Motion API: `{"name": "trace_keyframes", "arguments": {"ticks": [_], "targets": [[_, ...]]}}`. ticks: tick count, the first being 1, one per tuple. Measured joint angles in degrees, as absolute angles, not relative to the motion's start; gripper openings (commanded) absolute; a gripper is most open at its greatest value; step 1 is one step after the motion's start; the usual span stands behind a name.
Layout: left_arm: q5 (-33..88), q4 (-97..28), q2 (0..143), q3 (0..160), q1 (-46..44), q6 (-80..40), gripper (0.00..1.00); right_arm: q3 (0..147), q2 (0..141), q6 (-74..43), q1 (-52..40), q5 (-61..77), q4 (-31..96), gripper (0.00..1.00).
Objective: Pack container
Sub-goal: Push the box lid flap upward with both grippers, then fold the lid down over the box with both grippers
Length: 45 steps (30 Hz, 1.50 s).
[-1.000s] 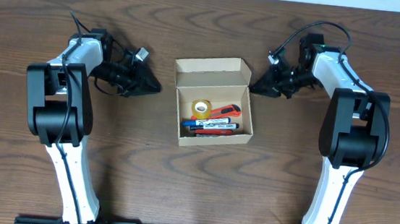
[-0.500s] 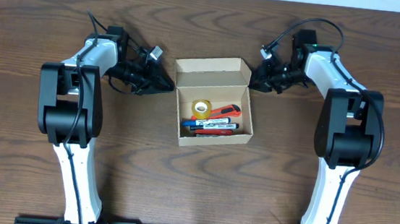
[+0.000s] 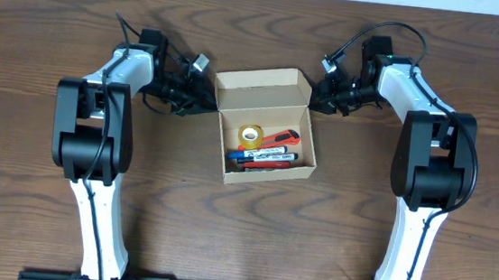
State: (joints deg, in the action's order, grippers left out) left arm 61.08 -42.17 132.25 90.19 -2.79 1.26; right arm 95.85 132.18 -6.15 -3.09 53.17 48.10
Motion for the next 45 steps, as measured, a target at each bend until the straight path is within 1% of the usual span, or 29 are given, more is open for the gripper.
{"name": "trace_keyframes", "arguments": {"ticks": [7, 21, 27, 33, 41, 45], "targets": [[61.82, -39.92, 132.25, 90.19, -4.21, -0.89, 0.06, 95.88, 132.18, -6.15, -3.09, 53.32, 47.48, 0.01], [67.53, -40.82, 132.25, 90.19, -4.47, -1.08, 0.06, 95.85, 132.18, -5.82, -3.09, 59.05, 46.41, 0.01], [66.83, -43.29, 131.48, 90.19, -4.62, 0.34, 0.06, 95.85, 132.18, -5.32, -3.07, 60.62, 46.5, 0.01], [64.14, -46.0, 126.15, 90.19, -5.02, 2.33, 0.06, 95.85, 132.18, -4.43, -3.09, 63.57, 46.5, 0.01], [63.59, -47.16, 120.97, 90.19, -6.02, 3.66, 0.06, 95.85, 132.18, -0.95, -3.09, 66.02, 50.76, 0.01], [62.92, -50.04, 120.01, 90.19, -6.15, 4.91, 0.06, 95.85, 132.18, 1.34, -3.09, 64.62, 54.17, 0.01]]}}
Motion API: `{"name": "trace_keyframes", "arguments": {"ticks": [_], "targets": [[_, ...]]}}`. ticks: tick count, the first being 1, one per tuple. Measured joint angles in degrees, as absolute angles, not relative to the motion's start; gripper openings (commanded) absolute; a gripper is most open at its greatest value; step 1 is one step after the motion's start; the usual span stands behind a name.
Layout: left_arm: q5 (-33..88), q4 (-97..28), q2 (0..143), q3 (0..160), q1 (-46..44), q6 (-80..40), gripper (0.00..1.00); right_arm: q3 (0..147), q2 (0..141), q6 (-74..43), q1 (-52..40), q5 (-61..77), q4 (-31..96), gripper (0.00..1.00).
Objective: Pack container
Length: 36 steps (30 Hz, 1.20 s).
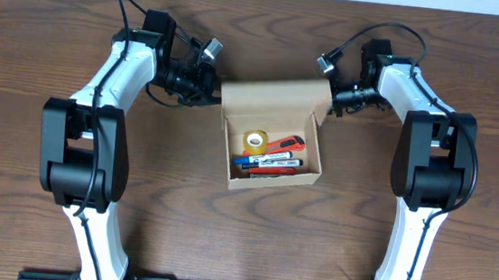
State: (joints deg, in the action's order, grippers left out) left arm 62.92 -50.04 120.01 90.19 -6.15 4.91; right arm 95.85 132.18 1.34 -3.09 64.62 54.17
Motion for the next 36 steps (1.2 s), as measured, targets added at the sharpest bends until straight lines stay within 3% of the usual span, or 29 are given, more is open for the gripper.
{"name": "trace_keyframes", "arguments": {"ticks": [12, 28, 36], "targets": [[58.65, -62.83, 116.49, 90.19, -7.66, 12.4, 0.06, 95.85, 132.18, 4.95, -3.07, 52.84, 59.72, 0.01], [36.93, -68.82, 107.04, 90.19, -11.11, 16.71, 0.06, 97.19, 130.93, 1.93, -2.7, 24.23, 66.0, 0.01], [24.36, -70.98, 101.95, 90.19, -12.71, 16.62, 0.1, 97.27, 118.78, 0.36, -3.62, 10.48, 67.31, 0.01]]}}
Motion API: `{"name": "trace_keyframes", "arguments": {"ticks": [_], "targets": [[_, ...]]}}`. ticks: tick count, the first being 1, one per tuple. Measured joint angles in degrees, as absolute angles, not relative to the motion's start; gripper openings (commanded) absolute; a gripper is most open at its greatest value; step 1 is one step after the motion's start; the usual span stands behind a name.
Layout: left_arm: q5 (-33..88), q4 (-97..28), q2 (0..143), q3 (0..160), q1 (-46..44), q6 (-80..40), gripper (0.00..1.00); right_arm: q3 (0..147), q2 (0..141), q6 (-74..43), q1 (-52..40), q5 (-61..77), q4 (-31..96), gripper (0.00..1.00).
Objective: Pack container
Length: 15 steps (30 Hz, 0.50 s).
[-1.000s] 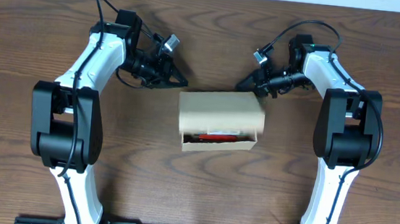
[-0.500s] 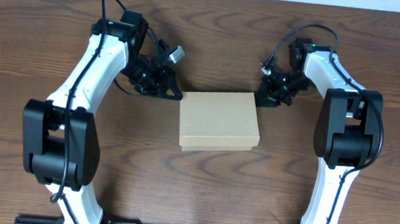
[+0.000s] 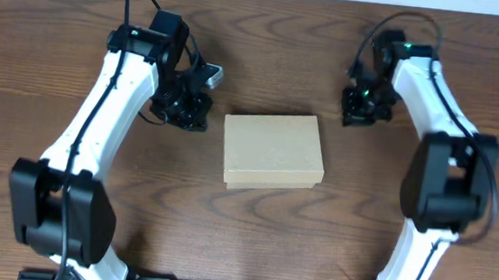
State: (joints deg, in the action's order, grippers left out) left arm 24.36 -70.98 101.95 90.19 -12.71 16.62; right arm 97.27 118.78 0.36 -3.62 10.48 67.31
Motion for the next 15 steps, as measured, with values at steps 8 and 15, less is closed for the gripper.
{"name": "trace_keyframes", "arguments": {"ticks": [8, 15], "targets": [[11.75, -72.66, 96.33, 90.19, -12.97, 14.33, 0.06, 97.76, 102.83, -0.49, -11.51, 2.59, 68.84, 0.01], [4.32, -71.7, 93.1, 89.38, -12.97, 11.31, 0.06, 97.78, 97.67, -6.28, -23.27, 0.19, 69.47, 0.01]]}}
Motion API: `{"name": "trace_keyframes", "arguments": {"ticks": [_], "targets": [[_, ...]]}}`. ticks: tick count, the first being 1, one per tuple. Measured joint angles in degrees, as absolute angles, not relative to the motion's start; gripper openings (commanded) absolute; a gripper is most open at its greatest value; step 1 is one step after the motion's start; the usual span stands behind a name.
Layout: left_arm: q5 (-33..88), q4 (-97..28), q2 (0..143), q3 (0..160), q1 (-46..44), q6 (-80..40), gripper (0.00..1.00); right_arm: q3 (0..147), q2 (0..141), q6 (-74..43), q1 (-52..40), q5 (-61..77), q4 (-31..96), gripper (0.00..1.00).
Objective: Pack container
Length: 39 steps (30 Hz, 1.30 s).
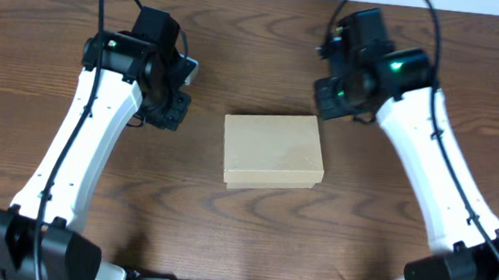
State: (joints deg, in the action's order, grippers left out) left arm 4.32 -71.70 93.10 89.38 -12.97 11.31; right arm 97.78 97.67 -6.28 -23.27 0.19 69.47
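The tan cardboard box (273, 151) lies at the middle of the table with its lid down flat, so its contents are hidden. My left gripper (169, 108) hangs to the left of the box's back left corner, apart from it. Just behind the back right corner is my right gripper (332, 96), raised and not touching the box. From above, both sets of fingers are covered by the wrists, so whether either gripper is open or shut does not show.
The brown wooden table (241, 239) carries only the box. The white left arm (75, 161) runs down the left side, and the white right arm (437, 175) runs down the right side. Black cables loop over both wrists at the back edge.
The box stays closed and has not moved. My left gripper has shifted a little left. My right gripper has moved left, now behind the box's back right corner, and both arms look closer to the camera.
The box first stood open with tape, a cutter and markers inside, my grippers at the lid's two back corners. Then the lid stood partly raised over the box. Later it lay shut with both grippers off it, and now they are further clear.
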Motion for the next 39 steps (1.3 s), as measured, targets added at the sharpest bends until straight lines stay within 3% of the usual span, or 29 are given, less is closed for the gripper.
{"name": "trace_keyframes", "arguments": {"ticks": [13, 39], "targets": [[0.54, -61.39, 79.96, 69.65, -12.86, 6.2, 0.06, 97.45, 97.32, -18.28, -38.94, -1.93, 70.26, 0.01], [-0.91, -60.6, 78.59, 67.09, -12.86, 4.27, 0.08, 72.9, 96.01, -26.61, -40.1, -0.14, 56.23, 0.01]]}}
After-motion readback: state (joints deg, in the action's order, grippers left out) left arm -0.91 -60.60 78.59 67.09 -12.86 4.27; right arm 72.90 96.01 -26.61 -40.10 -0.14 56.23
